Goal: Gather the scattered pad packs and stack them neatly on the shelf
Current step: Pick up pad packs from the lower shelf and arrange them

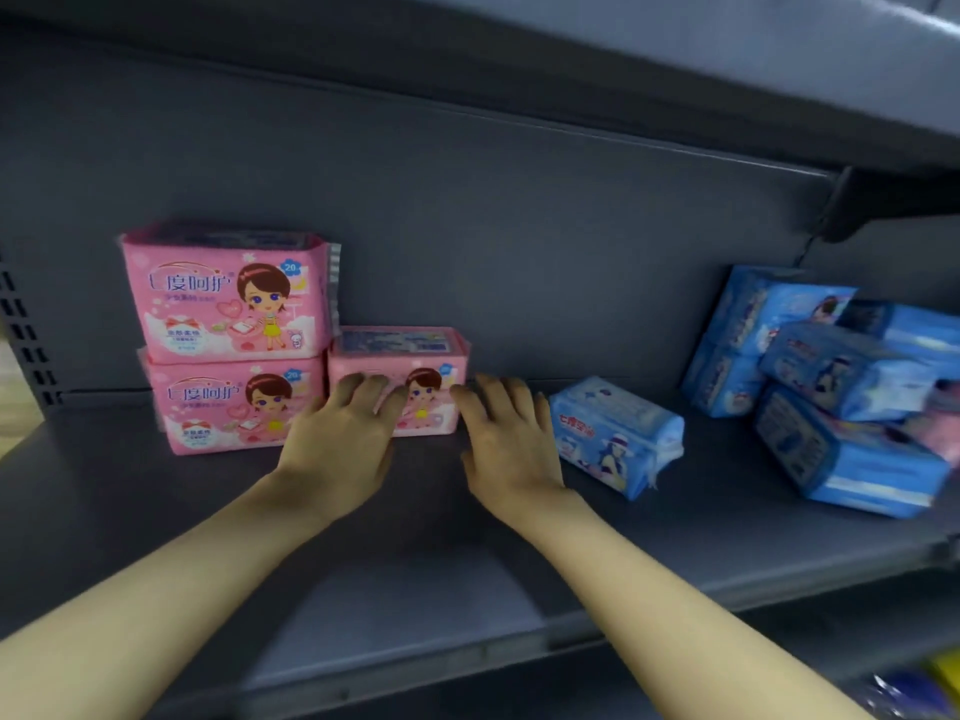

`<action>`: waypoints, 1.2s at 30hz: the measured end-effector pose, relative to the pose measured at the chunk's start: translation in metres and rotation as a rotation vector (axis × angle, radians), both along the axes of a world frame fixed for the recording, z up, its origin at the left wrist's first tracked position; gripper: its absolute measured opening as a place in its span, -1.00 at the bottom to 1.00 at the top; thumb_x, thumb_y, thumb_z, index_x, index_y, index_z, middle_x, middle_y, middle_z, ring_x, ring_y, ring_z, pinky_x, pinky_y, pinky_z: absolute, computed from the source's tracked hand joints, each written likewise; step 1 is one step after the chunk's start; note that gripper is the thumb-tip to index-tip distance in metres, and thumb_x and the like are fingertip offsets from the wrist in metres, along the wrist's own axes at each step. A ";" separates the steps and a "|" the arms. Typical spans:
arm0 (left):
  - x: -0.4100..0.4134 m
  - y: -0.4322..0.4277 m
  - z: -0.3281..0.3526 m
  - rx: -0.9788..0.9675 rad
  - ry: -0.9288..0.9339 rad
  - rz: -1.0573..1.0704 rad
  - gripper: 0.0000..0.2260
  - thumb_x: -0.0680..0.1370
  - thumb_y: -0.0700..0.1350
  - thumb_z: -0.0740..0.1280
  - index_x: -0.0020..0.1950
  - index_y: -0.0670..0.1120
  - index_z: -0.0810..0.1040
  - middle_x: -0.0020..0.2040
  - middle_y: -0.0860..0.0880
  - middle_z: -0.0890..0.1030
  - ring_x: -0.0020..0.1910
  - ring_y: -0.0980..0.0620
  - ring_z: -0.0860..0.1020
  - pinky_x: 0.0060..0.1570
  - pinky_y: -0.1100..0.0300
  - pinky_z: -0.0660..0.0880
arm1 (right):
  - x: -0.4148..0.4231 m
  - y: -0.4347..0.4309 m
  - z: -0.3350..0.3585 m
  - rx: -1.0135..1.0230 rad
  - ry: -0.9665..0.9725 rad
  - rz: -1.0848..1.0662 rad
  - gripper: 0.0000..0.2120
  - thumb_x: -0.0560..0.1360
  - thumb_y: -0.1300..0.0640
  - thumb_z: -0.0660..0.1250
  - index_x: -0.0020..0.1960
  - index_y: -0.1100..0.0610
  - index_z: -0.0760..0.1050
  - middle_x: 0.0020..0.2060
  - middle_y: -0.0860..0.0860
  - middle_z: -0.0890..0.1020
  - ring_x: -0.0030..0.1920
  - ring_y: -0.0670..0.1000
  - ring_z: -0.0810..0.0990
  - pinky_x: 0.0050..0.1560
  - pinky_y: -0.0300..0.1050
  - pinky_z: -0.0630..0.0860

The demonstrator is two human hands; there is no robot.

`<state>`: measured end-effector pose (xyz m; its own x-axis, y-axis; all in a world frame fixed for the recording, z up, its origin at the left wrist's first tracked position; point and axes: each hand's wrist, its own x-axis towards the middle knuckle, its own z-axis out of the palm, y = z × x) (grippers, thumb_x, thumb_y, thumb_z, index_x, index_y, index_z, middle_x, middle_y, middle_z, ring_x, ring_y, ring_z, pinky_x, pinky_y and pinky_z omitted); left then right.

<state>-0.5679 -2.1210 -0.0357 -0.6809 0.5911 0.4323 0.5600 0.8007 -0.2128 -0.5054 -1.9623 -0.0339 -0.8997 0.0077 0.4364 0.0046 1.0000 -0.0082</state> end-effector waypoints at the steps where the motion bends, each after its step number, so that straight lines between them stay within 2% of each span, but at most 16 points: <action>1: 0.008 0.005 0.005 -0.020 -0.043 0.001 -0.35 0.04 -0.12 0.62 0.10 -0.20 0.60 0.01 -0.19 0.61 -0.07 -0.23 0.61 -0.34 -0.05 0.57 | 0.008 0.006 0.000 -0.007 -0.029 -0.014 -0.32 0.42 0.23 0.35 0.48 0.06 0.17 0.44 0.09 0.22 0.44 0.20 0.15 0.43 0.24 0.09; 3: 0.024 0.017 0.011 -0.002 -0.144 -0.019 -0.42 0.37 -0.07 0.46 0.35 -0.16 0.41 0.30 -0.18 0.44 0.25 -0.21 0.44 0.03 -0.07 0.50 | 0.024 0.013 0.005 -0.009 -0.087 -0.074 -0.33 0.50 0.20 0.28 0.51 0.02 0.05 0.48 0.05 0.09 0.48 0.15 0.01 0.47 0.17 -0.02; 4: 0.030 0.023 0.012 0.005 -0.174 -0.031 -0.46 0.49 -0.05 0.33 0.43 -0.12 0.29 0.41 -0.15 0.31 0.37 -0.18 0.31 0.17 -0.04 0.40 | 0.032 0.016 0.007 -0.024 -0.103 -0.101 -0.33 0.51 0.19 0.27 0.52 0.01 0.03 0.49 0.04 0.06 0.48 0.14 -0.01 0.47 0.16 -0.05; 5: 0.036 0.030 0.014 0.013 -0.198 -0.041 -0.49 0.54 -0.05 0.25 0.47 -0.10 0.22 0.46 -0.12 0.23 0.41 -0.15 0.22 0.24 -0.02 0.34 | 0.038 0.019 0.007 -0.035 -0.111 -0.124 -0.32 0.52 0.18 0.27 0.52 0.00 0.01 0.50 0.03 0.03 0.49 0.14 -0.03 0.47 0.17 -0.06; 9: 0.056 0.062 0.021 0.002 -0.207 -0.092 -0.50 0.58 -0.02 0.17 0.49 -0.06 0.12 0.45 -0.08 0.17 0.43 -0.12 0.14 0.27 0.04 0.27 | 0.065 0.040 0.013 -0.028 -0.141 -0.210 -0.30 0.53 0.14 0.28 0.53 -0.01 -0.03 0.52 0.05 0.00 0.51 0.15 -0.05 0.46 0.19 -0.06; 11: 0.066 0.080 0.024 -0.009 -0.211 -0.129 -0.49 0.58 0.00 0.17 0.50 -0.05 0.10 0.45 -0.07 0.17 0.42 -0.10 0.16 0.29 0.06 0.25 | 0.079 0.051 0.015 0.001 -0.116 -0.269 -0.27 0.45 0.15 0.38 0.51 0.03 0.11 0.49 0.14 0.12 0.48 0.21 0.09 0.41 0.27 0.06; 12: 0.072 0.089 0.025 -0.012 -0.209 -0.146 -0.48 0.58 0.00 0.17 0.50 -0.05 0.10 0.45 -0.07 0.17 0.42 -0.09 0.16 0.30 0.06 0.24 | 0.085 0.056 0.016 0.023 -0.089 -0.293 -0.26 0.32 0.17 0.49 0.44 0.08 0.28 0.43 0.20 0.28 0.41 0.27 0.26 0.32 0.34 0.21; 14: 0.082 0.108 0.026 -0.003 -0.211 -0.179 -0.47 0.57 0.00 0.18 0.50 -0.05 0.10 0.45 -0.07 0.18 0.42 -0.09 0.17 0.29 0.06 0.25 | 0.096 0.072 0.012 0.001 -0.017 -0.330 -0.25 0.02 0.23 0.62 0.20 0.15 0.55 0.17 0.25 0.55 0.13 0.34 0.54 0.02 0.39 0.45; 16: 0.092 0.126 0.028 0.003 -0.217 -0.213 -0.48 0.56 -0.01 0.18 0.49 -0.05 0.13 0.44 -0.08 0.20 0.41 -0.11 0.18 0.28 0.05 0.26 | 0.109 0.087 0.010 0.030 0.027 -0.376 -0.25 -0.12 0.22 0.62 0.08 0.16 0.61 0.02 0.22 0.62 -0.04 0.31 0.61 -0.15 0.32 0.54; 19: 0.110 0.153 0.031 -0.004 -0.225 -0.264 -0.51 0.57 -0.03 0.16 0.48 -0.05 0.15 0.44 -0.09 0.20 0.42 -0.12 0.17 0.28 0.03 0.26 | 0.131 0.110 0.012 0.056 0.031 -0.440 -0.26 -0.16 0.18 0.62 0.03 0.13 0.61 -0.03 0.17 0.63 -0.11 0.24 0.62 -0.21 0.20 0.56; 24: 0.133 0.197 0.035 -0.004 -0.241 -0.362 -0.54 0.57 -0.03 0.20 0.44 -0.06 0.21 0.41 -0.10 0.25 0.39 -0.11 0.22 0.18 0.03 0.34 | 0.160 0.147 0.013 -0.011 0.016 -0.549 -0.30 -0.04 0.20 0.61 0.10 0.15 0.57 0.04 0.17 0.60 -0.02 0.25 0.58 -0.13 0.21 0.54; 27: 0.142 0.223 0.035 -0.012 -0.249 -0.405 -0.52 0.56 -0.03 0.22 0.45 -0.07 0.20 0.44 -0.11 0.22 0.41 -0.12 0.20 0.20 0.01 0.35 | 0.176 0.169 0.015 -0.004 -0.029 -0.546 -0.38 0.35 0.21 0.44 0.37 0.14 0.35 0.34 0.18 0.38 0.31 0.25 0.35 0.21 0.26 0.32; 29: 0.148 0.242 0.036 -0.016 -0.241 -0.421 -0.51 0.56 -0.03 0.23 0.45 -0.07 0.18 0.44 -0.10 0.21 0.41 -0.12 0.19 0.21 0.02 0.34 | 0.185 0.186 0.016 0.017 -0.055 -0.559 -0.40 0.47 0.18 0.32 0.46 0.09 0.20 0.43 0.14 0.23 0.40 0.20 0.20 0.32 0.22 0.20; 31: 0.152 0.261 0.038 -0.019 -0.234 -0.436 -0.51 0.55 -0.03 0.22 0.44 -0.07 0.19 0.43 -0.10 0.22 0.40 -0.12 0.19 0.19 0.03 0.35 | 0.191 0.203 0.017 0.032 -0.067 -0.574 -0.41 0.50 0.15 0.28 0.47 0.07 0.14 0.44 0.12 0.18 0.41 0.18 0.16 0.33 0.18 0.16; 36: 0.160 0.313 0.046 -0.006 -0.243 -0.462 -0.53 0.55 -0.03 0.24 0.43 -0.06 0.22 0.41 -0.08 0.24 0.38 -0.12 0.21 0.19 0.02 0.35 | 0.200 0.250 0.025 0.037 -0.070 -0.607 -0.42 0.50 0.17 0.27 0.46 0.08 0.15 0.45 0.12 0.17 0.41 0.17 0.14 0.33 0.18 0.16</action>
